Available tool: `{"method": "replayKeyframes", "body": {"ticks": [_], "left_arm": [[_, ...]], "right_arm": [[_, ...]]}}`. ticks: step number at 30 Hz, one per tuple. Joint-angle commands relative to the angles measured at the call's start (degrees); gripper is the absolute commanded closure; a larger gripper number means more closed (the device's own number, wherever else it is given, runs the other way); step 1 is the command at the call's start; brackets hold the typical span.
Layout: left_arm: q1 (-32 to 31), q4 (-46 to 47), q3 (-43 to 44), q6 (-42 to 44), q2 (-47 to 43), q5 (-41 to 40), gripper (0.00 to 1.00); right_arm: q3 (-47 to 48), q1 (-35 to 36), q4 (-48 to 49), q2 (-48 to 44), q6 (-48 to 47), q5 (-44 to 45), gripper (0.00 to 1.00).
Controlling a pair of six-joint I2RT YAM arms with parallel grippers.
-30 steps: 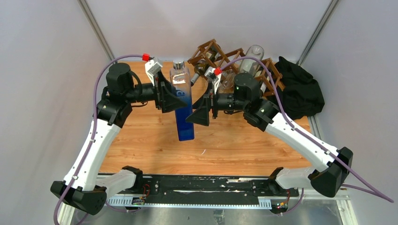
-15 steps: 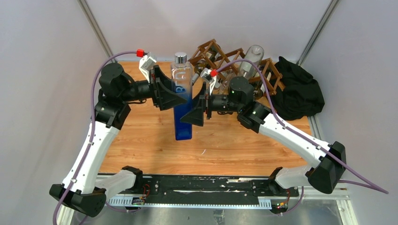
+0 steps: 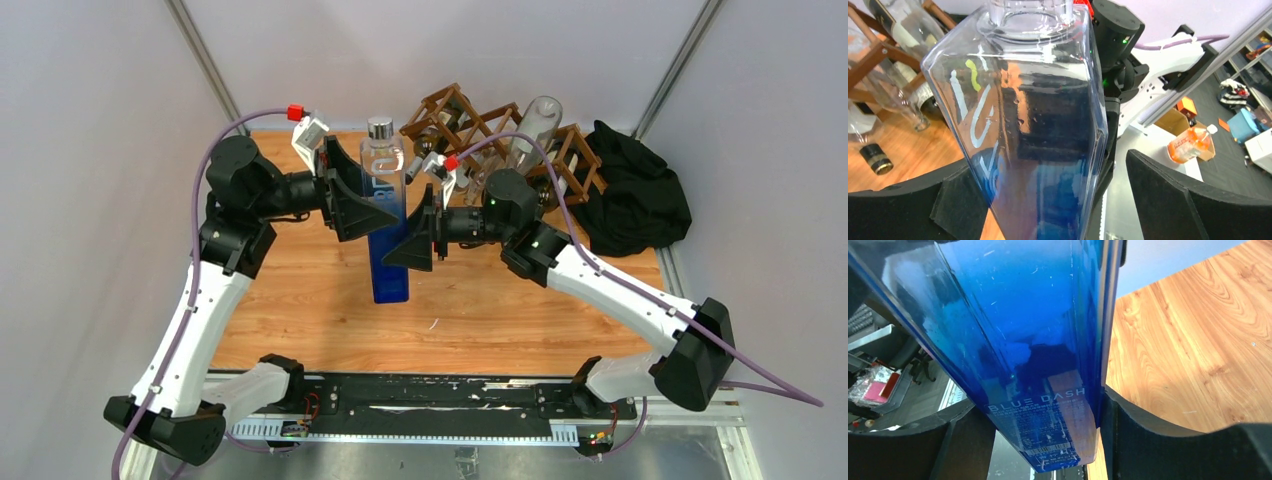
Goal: Take the wine bottle off the wine rack
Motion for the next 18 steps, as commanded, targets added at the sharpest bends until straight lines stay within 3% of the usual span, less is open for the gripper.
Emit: {"method": "replayKeyframes", "body": {"ticks": [1,6,13,16,18], "left_arm": [[-0.1,-3.0,3.5,5.2,-1.1,1.7,0.0],[0.0,-4.9,4.2,6.5,0.5,6.5,0.04],[0.1,-11.2,6.9,12.0,2.9,7.6,0.22],[0.1,-11.4,7.4,13.0,3.3,7.3,0.41],[0.1,-11.9,7.8,14.3,3.6,6.8,0.65]], "right_arm": [[1.7,0.4,-3.6,-0.5,-3.1,0.9,1.0],[3.7,0.7,-9.2,-0.8,-7.5,0.3,1.0],[6.0,1.1,-15.6,-0.2,-11.6,-1.9,1.0],[6.3,1.2,-17.8,0.0,-12.5,-1.9,1.0],[6.5,1.1,-19.1,0.1,-13.2,-1.5,0.98]]}}
